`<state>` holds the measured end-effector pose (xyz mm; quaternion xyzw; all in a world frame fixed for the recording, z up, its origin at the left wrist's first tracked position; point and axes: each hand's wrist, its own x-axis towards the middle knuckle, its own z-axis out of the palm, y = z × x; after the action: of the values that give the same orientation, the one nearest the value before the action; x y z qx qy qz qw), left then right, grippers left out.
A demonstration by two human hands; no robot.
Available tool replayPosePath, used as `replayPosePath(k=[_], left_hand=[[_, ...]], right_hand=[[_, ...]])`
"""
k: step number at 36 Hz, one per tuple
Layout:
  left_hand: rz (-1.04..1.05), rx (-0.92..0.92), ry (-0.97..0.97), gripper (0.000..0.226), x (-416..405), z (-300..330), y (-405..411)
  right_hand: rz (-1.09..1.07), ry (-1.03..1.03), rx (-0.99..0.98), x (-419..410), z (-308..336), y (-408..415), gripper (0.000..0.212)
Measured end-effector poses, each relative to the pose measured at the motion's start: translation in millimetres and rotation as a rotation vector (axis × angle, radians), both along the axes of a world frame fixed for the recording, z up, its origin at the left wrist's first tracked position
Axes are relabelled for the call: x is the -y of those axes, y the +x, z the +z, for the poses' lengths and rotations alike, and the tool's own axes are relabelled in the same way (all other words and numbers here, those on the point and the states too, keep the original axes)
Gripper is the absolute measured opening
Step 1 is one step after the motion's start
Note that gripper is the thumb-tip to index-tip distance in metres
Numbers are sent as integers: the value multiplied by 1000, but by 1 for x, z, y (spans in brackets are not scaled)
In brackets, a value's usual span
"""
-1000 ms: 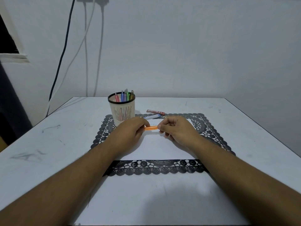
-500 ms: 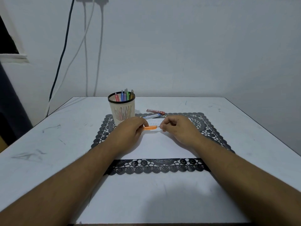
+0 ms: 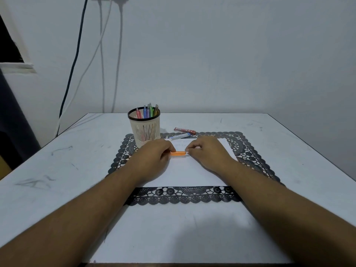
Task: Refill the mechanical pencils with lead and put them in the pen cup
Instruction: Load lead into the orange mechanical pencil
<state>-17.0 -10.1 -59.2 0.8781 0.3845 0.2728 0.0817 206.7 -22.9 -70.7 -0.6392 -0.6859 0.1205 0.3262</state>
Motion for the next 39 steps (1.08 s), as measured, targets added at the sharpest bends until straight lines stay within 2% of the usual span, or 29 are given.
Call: replayPosePath(k=[5,10,16,23,35,39], left_hand=[[-34,-5,26,18,-3,-2,-1],[-54,-44,57,20,-6,-4,-1],[-60,-64,57,21,-8,-5,-1],[-69,-80,46,24,-5,-2,-1],[-57,-81,35,23,-7,-2,-2],[-59,-74,27,23,-7,-1,-3]], right_hand=[[-2,3,43,4,2,4,15],[-41,7,-222,19,14,21,13],[17,-30,-348,31,23,27,8],[179,-155,-185,28,18,21,7],[196,-165,-184,25,16,21,11],[206,-181,-103,26,19,25,7]])
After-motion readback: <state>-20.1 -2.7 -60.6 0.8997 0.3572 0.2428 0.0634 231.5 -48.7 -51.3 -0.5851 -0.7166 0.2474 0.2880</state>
